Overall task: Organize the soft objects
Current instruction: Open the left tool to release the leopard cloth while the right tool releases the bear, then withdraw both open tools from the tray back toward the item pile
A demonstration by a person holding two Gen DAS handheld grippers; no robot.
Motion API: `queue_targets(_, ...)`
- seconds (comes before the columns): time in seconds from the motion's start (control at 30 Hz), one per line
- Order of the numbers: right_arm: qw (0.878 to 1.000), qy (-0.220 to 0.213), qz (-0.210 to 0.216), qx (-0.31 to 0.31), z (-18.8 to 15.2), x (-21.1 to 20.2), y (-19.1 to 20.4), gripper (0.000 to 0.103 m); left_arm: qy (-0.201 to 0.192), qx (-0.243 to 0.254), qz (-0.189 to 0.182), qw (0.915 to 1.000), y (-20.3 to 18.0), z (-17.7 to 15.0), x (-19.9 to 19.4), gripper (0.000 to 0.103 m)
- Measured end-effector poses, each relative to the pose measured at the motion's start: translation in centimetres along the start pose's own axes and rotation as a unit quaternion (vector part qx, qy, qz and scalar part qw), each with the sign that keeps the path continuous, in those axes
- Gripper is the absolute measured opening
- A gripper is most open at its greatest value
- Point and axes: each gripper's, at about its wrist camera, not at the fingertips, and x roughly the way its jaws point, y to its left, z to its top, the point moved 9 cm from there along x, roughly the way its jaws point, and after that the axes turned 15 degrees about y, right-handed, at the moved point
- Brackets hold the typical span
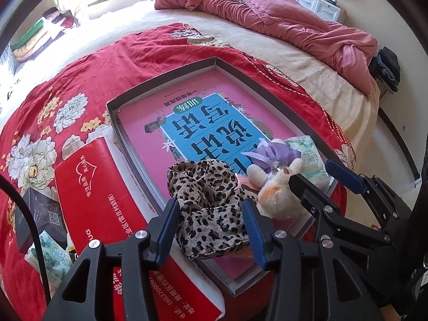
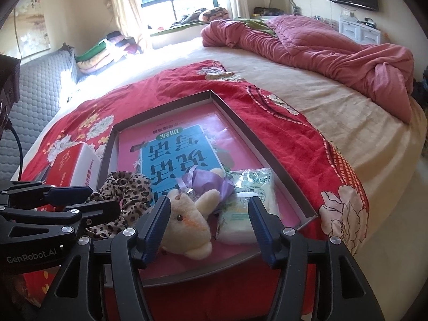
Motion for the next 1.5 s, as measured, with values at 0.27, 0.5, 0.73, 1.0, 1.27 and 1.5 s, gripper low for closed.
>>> queue_targets(0.27,1.0,-0.014,-0.013,0.005,0.2,-0.6,-0.3,0.073,-0.019,-0.006,-0.004,0.9998,0.0,-0.6,-1.6,0.062)
queue_targets(0.5,0.999,-0.021,-0.024,0.004,0.2,-1.2,-0.1,0.074,-0.03,-0.011,-0.005,0.9995,0.5,-1.7,-3.0,0.066)
queue_targets(0.73,0.999,-0.027,-0.031,-0.001,0.1,-1.7,0.5,0.074,-0.042,-0.024,-0.005,0.9988,1.4,-2.7,-4.0,0.069)
queue_targets(1.0,0.999,-0.031,-0.04,-0.001,-0.1,-2.3,0.8,0.078,-0.058,-0.034,-0.005,0.9977,2.0,-3.5,-5.3,0.074)
queue_targets(1.27,0.998,-0.046,-0.048,0.001,-0.3,-3.4,1.3,0.078,-0.069,-0.049,-0.001,0.9964,3.3,-4.5,-6.3,0.077)
queue_targets(1.5,0.996,-0.067,-0.057,0.009,-0.1,-5.1,1.5,0.078,-0.076,-0.055,0.005,0.9955,4.2,-5.4,-7.1,0.077)
